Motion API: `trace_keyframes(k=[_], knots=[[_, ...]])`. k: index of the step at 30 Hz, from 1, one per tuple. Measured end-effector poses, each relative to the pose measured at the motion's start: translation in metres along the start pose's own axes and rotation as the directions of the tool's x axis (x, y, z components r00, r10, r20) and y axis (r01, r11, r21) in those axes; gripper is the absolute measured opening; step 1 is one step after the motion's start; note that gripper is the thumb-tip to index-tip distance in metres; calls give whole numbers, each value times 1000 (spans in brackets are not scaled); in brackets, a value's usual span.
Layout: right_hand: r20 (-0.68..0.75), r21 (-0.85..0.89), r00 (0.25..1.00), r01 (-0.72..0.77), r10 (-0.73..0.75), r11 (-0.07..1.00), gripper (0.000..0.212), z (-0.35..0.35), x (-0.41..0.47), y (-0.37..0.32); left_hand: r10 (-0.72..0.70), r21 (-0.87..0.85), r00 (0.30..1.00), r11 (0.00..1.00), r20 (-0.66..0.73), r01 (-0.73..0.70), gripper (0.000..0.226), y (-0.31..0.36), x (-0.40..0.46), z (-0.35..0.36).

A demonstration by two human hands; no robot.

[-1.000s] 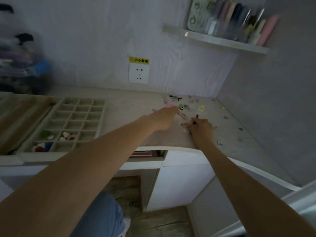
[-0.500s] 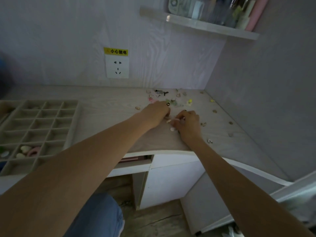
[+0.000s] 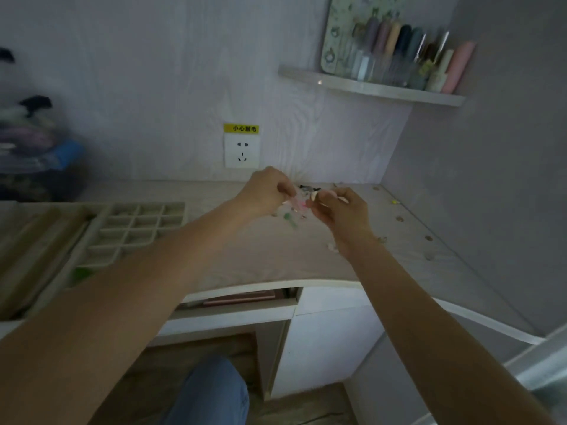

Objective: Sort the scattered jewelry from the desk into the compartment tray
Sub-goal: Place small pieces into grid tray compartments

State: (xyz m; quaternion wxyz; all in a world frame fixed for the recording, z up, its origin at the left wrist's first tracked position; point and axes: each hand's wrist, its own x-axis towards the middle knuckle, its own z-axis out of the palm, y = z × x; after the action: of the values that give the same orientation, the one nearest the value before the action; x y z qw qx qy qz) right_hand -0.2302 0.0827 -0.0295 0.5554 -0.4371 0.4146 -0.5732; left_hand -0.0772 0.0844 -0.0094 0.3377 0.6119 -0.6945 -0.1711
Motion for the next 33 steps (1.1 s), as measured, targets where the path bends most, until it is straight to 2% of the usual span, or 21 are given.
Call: trace_keyframes(k=[2,5,7,9,11,14,18,20,24,26,30,33], knots=[[75,141,986,-160,150,977,10,13,-12,-1,-53,-94,999,994,9,53,21,0,-12,-20],[145,271,938,-343,314,899,14,32,-29,-2,-160,-303,986,939,38,164,20,0,-32,-41],[180,256,921,-383,346,888,19,44,-41,-2,-216,-440,974,869,75,227,18,-1,-48,-52],[236,184,907,-393,348,901,22,55,-52,-3,-217,-496,972,837,87,231,17,-5,-63,-63],[308,111,888,-389,341,914,15,67,-63,-4,-189,-472,980,860,59,194,17,-8,-77,-75],[375,25,864,-371,335,928,3,82,-78,-3,-101,-333,995,937,20,102,15,-19,-101,-94],[463,-10,814,-392,352,920,4,95,-102,6,-17,-38,1000,999,0,17,13,-32,-135,-117],[503,-37,791,-382,348,923,6,104,-115,10,-24,25,1000,999,3,24,10,-37,-151,-127],[542,-131,772,-313,333,941,11,119,-131,17,-60,16,998,998,-8,60,6,-49,-179,-140],[567,-177,751,-289,337,941,18,126,-138,21,-51,25,999,998,-6,52,13,-57,-193,-143],[567,-169,731,-350,381,921,20,138,-146,28,-32,67,999,997,10,32,7,-62,-214,-148],[561,-193,726,-353,398,915,13,145,-149,32,-99,-68,995,993,-28,97,10,-71,-220,-147]])
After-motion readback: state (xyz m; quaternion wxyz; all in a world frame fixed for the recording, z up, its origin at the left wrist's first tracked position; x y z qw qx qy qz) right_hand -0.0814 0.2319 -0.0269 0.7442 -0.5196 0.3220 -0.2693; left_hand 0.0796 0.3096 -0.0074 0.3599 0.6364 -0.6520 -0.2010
